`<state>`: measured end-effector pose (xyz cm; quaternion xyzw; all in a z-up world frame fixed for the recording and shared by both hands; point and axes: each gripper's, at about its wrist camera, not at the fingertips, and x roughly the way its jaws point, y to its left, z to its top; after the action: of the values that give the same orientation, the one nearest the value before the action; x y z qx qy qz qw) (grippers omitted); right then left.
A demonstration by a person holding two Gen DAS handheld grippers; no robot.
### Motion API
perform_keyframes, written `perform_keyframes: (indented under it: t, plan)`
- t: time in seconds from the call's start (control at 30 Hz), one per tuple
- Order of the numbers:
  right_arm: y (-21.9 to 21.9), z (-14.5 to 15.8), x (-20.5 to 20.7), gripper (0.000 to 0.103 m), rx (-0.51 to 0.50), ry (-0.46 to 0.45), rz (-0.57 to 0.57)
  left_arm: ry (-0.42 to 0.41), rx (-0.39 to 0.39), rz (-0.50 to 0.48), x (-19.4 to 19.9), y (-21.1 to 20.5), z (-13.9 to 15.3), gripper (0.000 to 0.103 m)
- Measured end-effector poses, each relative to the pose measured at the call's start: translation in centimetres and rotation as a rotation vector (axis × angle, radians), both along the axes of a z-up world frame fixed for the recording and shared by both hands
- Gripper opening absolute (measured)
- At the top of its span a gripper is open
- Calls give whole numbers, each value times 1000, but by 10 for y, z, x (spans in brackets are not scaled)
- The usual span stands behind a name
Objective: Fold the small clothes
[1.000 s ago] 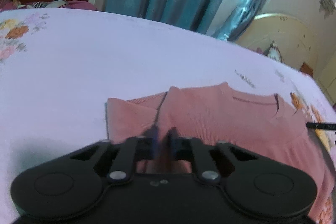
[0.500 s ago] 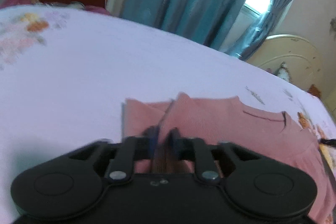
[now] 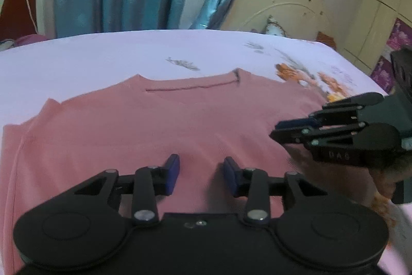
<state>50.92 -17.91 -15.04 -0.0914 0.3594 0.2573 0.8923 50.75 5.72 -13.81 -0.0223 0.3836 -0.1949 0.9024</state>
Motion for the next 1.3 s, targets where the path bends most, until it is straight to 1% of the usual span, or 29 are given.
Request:
perform_keyframes:
  t: [0.1, 0.13, 0.2, 0.33, 0.37, 0.4, 0.43, 0.47, 0.5, 0.53, 0.6, 0.63, 0.67, 0.73, 0.8, 0.83, 0.87, 0.97, 1.03, 1.07, 1.1, 1.13, 1.17, 1.2, 1.23, 1.27, 1.3]
  plan:
    - [5, -5, 17, 12, 12, 20, -26, 4, 4, 22, 16, 2, -4, 36]
    - [-1, -8, 23, 12, 22, 23, -34, 4, 3, 26, 21, 4, -4, 36]
    - [-3, -8, 35, 12, 30, 13, -46, -3, 3, 38, 27, 6, -4, 36]
    - [-9, -13, 50, 12, 53, 15, -123, -5, -6, 60, 33, 9, -1, 36]
    - [-11, -13, 54, 12, 64, 27, -138, -12, -2, 58, 32, 8, 2, 36]
    - [-11, -10, 56, 12, 71, 36, -152, -36, 11, 60, 29, 9, 4, 37]
    - [-10, -5, 55, 12, 77, 27, -159, -63, 24, 72, 23, 10, 7, 43]
    - [-9, 2, 48, 12, 93, -3, -146, -78, 23, 86, 20, 15, 9, 46]
    - [-7, 7, 43, 12, 107, -30, -124, -73, 16, 105, 20, 20, 8, 46]
    - [-4, 8, 40, 12, 112, -31, -98, -69, 11, 128, 20, 26, 7, 46]
    - [3, 3, 38, 12, 95, 0, -66, -48, 5, 158, 24, 40, 3, 46]
    - [3, -2, 39, 12, 71, 19, -53, -47, 20, 174, 24, 47, 2, 46]
    - [-1, -5, 39, 12, 54, 10, -50, -45, 33, 185, 23, 57, 0, 46]
    - [-22, -7, 44, 12, 21, -10, -123, -42, 42, 224, 21, 81, -2, 45]
    - [-58, -11, 52, 12, -8, -7, -243, -37, 53, 276, 18, 106, -4, 45]
    - [-76, -14, 56, 12, -25, -3, -296, -31, 50, 289, 17, 113, -5, 45]
    - [-95, -15, 58, 12, -20, 0, -338, -29, 32, 285, 16, 119, -5, 45]
    - [-125, -12, 59, 12, 49, 46, -382, -37, 10, 301, 10, 123, -4, 45]
    - [-123, -4, 53, 13, 44, 60, -397, -56, 3, 305, 2, 113, 2, 47]
    - [-120, 1, 45, 14, 55, 54, -386, -65, -11, 289, -4, 105, 7, 47]
    - [-115, 6, 36, 31, 72, 48, -355, -70, -19, 261, -9, 93, 10, 48]
    - [-105, 9, 29, 55, 84, 43, -320, -72, -19, 239, -14, 81, 10, 49]
    - [-95, 12, 20, 59, 94, 28, -289, -67, -29, 214, -18, 66, 10, 49]
    - [-82, 14, 11, 59, 106, 18, -248, -60, -43, 187, -22, 53, 8, 51]
    - [-67, 15, 3, 59, 125, 23, -202, -55, -46, 165, -26, 38, 7, 55]
    - [-55, 17, -5, 58, 140, 17, -170, -54, -45, 159, -30, 27, 6, 65]
    - [-41, 19, -14, 58, 147, 10, -134, -57, -44, 157, -35, 16, 4, 71]
